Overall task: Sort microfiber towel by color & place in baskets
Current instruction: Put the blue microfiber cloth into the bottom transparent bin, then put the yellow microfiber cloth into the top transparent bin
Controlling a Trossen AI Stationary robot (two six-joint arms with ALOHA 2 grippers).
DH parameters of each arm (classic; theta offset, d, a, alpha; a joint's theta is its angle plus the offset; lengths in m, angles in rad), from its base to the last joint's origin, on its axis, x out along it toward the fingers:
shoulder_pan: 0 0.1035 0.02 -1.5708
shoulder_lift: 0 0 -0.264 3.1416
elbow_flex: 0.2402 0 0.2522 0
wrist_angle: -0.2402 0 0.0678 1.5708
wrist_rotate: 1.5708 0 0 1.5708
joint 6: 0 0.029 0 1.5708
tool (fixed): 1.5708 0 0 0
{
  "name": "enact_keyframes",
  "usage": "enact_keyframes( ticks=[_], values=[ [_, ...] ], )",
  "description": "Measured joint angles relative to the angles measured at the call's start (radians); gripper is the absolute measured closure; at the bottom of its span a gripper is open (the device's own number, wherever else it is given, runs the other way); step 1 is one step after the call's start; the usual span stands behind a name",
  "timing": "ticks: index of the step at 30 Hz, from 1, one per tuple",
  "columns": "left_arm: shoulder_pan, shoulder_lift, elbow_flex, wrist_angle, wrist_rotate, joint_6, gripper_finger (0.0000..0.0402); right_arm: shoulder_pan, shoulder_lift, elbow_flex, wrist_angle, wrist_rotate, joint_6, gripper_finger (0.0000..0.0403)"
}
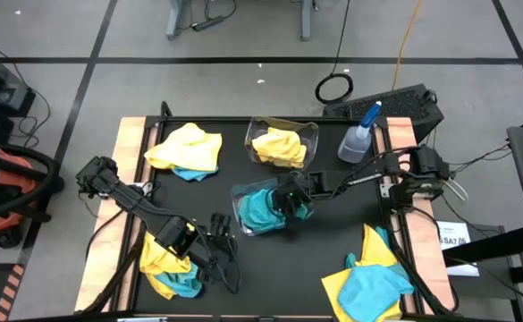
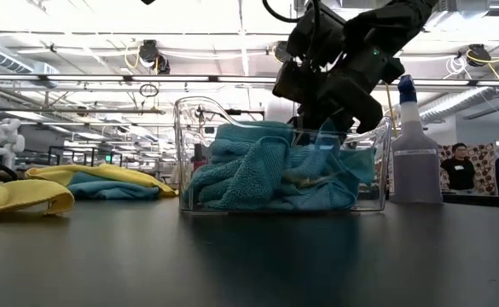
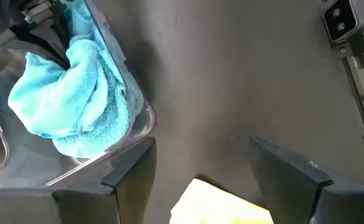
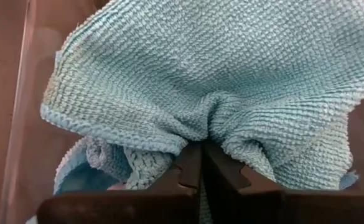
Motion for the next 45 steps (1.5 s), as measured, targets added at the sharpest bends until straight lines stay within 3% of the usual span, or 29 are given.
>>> enact_keyframes(
  ticks=[5, 14, 21, 33, 38, 45],
  values=[
    [0.0, 0.0, 0.0, -0.025, 0.012, -0.007, 0.0143, 0.0, -0.055, -0.005, -0.022, 0.009, -0.007, 0.0394],
    [-0.015, 0.0, 0.0, -0.216, 0.05, -0.15, 0.0143, 0.018, -0.204, -0.006, -0.07, 0.012, -0.031, 0.0382],
    [-0.081, 0.0, 0.0, -0.359, 0.115, -0.304, 0.0143, 0.042, -0.276, -0.006, -0.072, 0.014, -0.031, 0.0297],
    [-0.269, 0.0, 0.0, -0.471, 0.117, -0.667, 0.0143, 0.063, -0.295, -0.006, -0.072, 0.011, -0.042, 0.0143],
    [-0.335, 0.0, 0.0, -0.561, 0.12, -0.856, 0.0143, 0.073, -0.295, -0.005, -0.071, 0.011, -0.042, 0.0116],
    [-0.402, -0.002, -0.007, -0.574, 0.121, -1.015, 0.0143, 0.094, -0.295, -0.005, -0.071, 0.01, -0.042, 0.0113]
  ],
)
